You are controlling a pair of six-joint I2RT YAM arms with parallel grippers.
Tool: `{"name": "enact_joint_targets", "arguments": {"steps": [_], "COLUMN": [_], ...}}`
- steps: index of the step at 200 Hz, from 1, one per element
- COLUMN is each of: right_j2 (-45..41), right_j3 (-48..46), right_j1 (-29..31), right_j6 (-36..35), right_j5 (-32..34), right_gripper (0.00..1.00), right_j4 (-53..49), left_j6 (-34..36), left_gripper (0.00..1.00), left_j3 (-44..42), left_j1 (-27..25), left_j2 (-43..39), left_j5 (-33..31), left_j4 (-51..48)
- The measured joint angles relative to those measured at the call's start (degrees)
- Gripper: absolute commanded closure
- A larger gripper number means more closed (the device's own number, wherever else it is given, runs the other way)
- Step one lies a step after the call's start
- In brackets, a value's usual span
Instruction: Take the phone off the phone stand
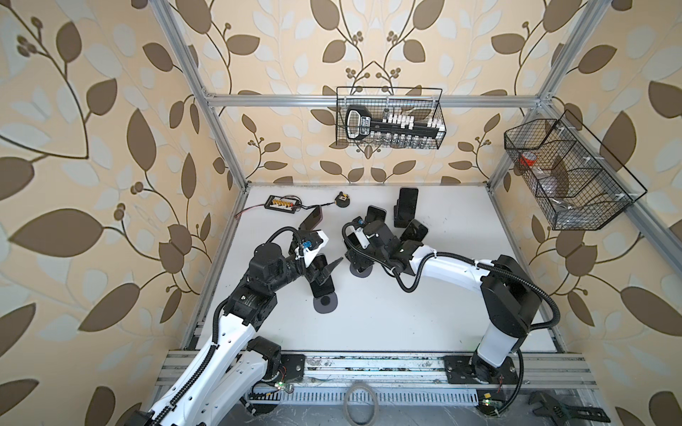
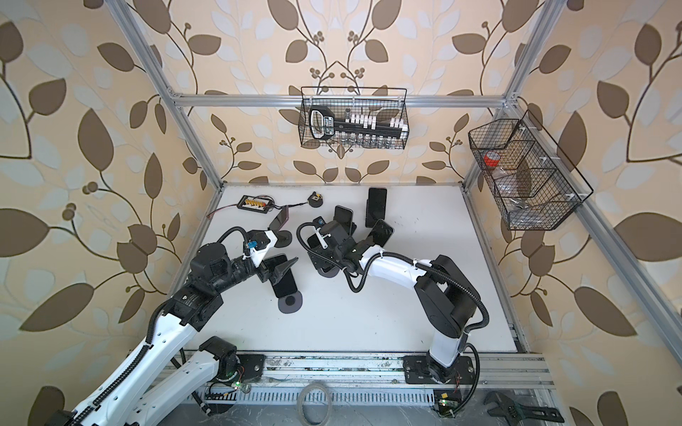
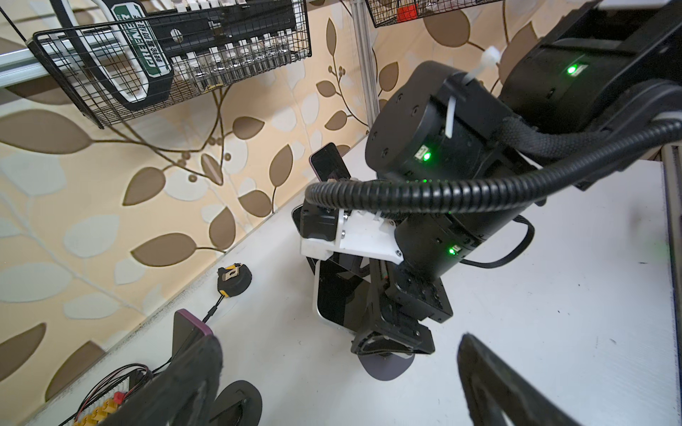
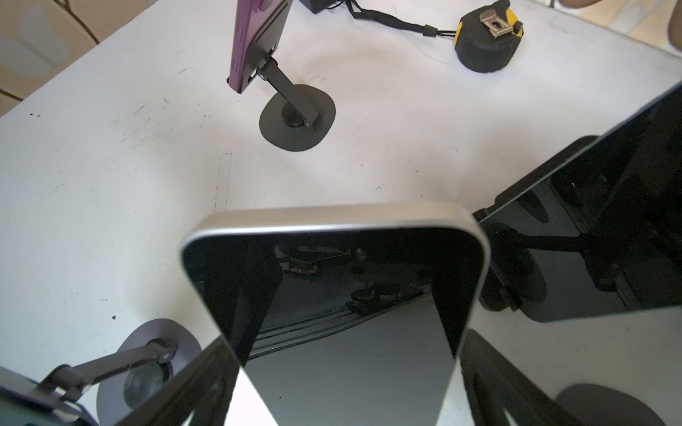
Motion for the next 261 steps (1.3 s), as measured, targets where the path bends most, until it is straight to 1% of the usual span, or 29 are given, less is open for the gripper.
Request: {"name": "enact_joint_targets", "arguments": {"steps": [211, 261], "right_j2": [0.00, 0.00], "right_j3": [0.00, 0.00], "right_j1": [0.00, 0.00], "right_j6": [-0.72, -1.20], "right_j5": [0.26, 0.48], "right_gripper": [0.13, 0.18], "right_j4": [0.00, -0.09], "left_j6": [0.22, 0.22], "left_gripper": [0.01, 0.01], "left_j3": [0.00, 0.00], "left_j1": [-0.02, -0.37], "left_j2": [0.48, 0.48], "left_j5": [0.02, -0.02], "left_j4": [-0.22, -0.22]}}
